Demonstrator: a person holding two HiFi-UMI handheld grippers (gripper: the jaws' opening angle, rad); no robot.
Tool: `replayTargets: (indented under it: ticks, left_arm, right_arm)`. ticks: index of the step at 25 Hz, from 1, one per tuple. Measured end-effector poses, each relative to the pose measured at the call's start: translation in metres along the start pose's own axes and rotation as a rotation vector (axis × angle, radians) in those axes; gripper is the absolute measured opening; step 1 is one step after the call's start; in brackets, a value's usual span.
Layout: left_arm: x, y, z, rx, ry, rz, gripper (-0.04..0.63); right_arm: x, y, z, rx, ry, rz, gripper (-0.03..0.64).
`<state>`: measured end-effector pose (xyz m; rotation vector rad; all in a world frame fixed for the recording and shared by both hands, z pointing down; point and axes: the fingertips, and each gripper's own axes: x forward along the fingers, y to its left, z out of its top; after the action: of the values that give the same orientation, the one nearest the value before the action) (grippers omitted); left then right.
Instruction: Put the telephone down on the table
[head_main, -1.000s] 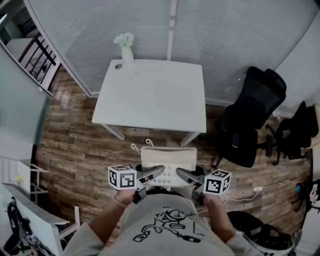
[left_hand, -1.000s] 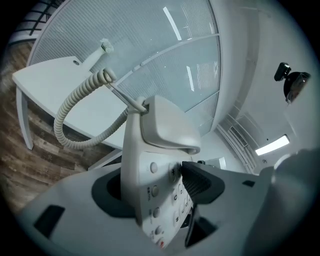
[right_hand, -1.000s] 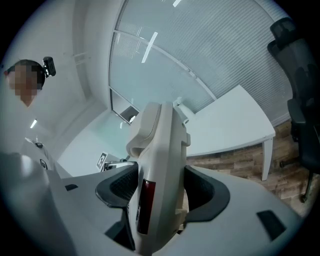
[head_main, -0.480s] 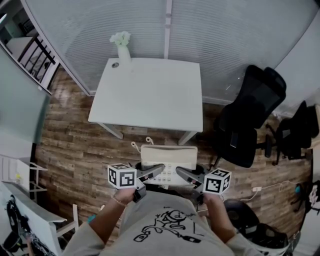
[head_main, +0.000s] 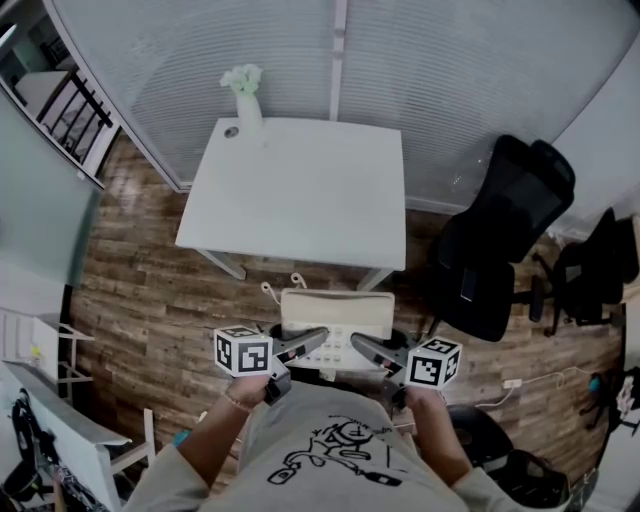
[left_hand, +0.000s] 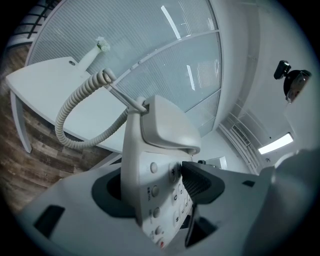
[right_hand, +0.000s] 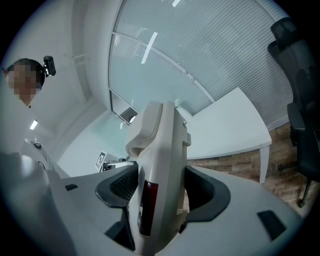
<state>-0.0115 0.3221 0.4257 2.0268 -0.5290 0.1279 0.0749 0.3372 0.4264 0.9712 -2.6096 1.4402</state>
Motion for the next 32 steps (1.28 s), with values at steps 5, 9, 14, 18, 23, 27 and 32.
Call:
replayTargets:
  ticks: [5, 9, 14, 18, 23, 27, 32]
  left_arm:
    - [0.008, 0.005, 0.014, 0.003, 0.005, -0.002, 0.279]
    - [0.016, 0.012, 0.028, 0.000, 0.009, -0.004, 0.279]
    - [0.022, 0.022, 0.048, -0.003, 0.013, -0.005, 0.279]
    - [0.026, 0.033, 0.067, -0.002, 0.017, -0.004, 0.279]
    - [0.029, 0.048, 0.094, -0.005, 0.032, -0.011, 0.279]
    - [0.030, 0.061, 0.119, -0.007, 0.042, -0.018, 0.279]
    - [0.032, 0.079, 0.149, -0.011, 0.055, -0.025, 0.279]
  right_arm:
    - [0.005, -0.007, 0.013, 0.009, -0.003, -0.005, 0.296]
    - [0.013, -0.016, 0.026, 0.014, 0.000, -0.008, 0.296]
    - [0.026, -0.024, 0.043, 0.019, -0.001, -0.006, 0.296]
    - [0.040, -0.032, 0.059, 0.022, -0.002, -0.012, 0.296]
    - [0.061, -0.038, 0.079, 0.032, -0.005, -0.024, 0.296]
    - [0.081, -0.044, 0.097, 0.036, -0.010, -0.032, 0.296]
    - [0.106, -0.050, 0.119, 0.044, -0.017, -0.042, 0.296]
